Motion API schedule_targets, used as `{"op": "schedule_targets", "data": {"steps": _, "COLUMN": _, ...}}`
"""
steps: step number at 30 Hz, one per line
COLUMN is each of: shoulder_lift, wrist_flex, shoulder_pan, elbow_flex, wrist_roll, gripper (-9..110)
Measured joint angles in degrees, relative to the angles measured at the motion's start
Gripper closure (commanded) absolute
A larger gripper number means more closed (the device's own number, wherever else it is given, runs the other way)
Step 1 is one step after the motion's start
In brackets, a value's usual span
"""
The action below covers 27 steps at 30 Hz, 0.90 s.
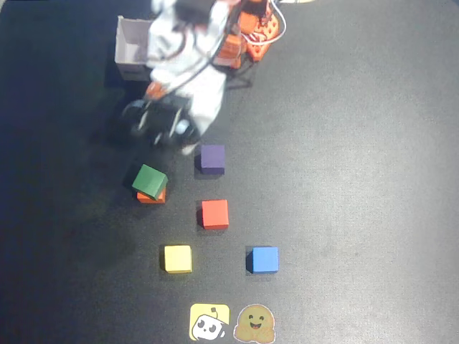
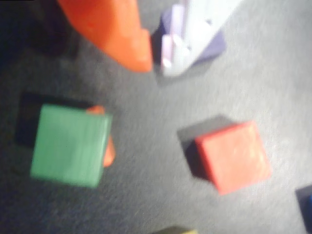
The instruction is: Put the green cube on top of the orange cube.
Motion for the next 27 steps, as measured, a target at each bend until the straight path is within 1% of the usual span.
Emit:
{"op": "schedule_targets", "data": {"steps": 7, "shoulder_lift": 21.3, "wrist_flex": 2.0, "shoulder_pan": -6.4, "elbow_flex": 13.0, "wrist_roll": -1.4, "gripper": 101}}
{"op": "schedule_targets", "data": {"steps": 11, "shoulder_lift": 30.9, "wrist_flex": 4.2, "shoulder_pan": -8.6, "elbow_flex": 17.7, "wrist_roll": -1.3, "gripper": 101}}
{"op": "schedule_targets", "data": {"steps": 18, "shoulder_lift": 33.0, "wrist_flex": 4.0, "shoulder_pan": -10.5, "elbow_flex": 20.7, "wrist_roll": -4.2, "gripper": 101}}
{"op": "schedule_targets", "data": {"steps": 24, "shoulder_lift": 32.9, "wrist_flex": -1.1, "shoulder_pan": -12.9, "elbow_flex": 26.8, "wrist_roll": -5.3, "gripper": 101}}
{"op": "schedule_targets", "data": {"steps": 27, "shoulder_lift": 32.9, "wrist_flex": -1.8, "shoulder_pan": -13.4, "elbow_flex": 27.0, "wrist_roll": -5.4, "gripper": 101}}
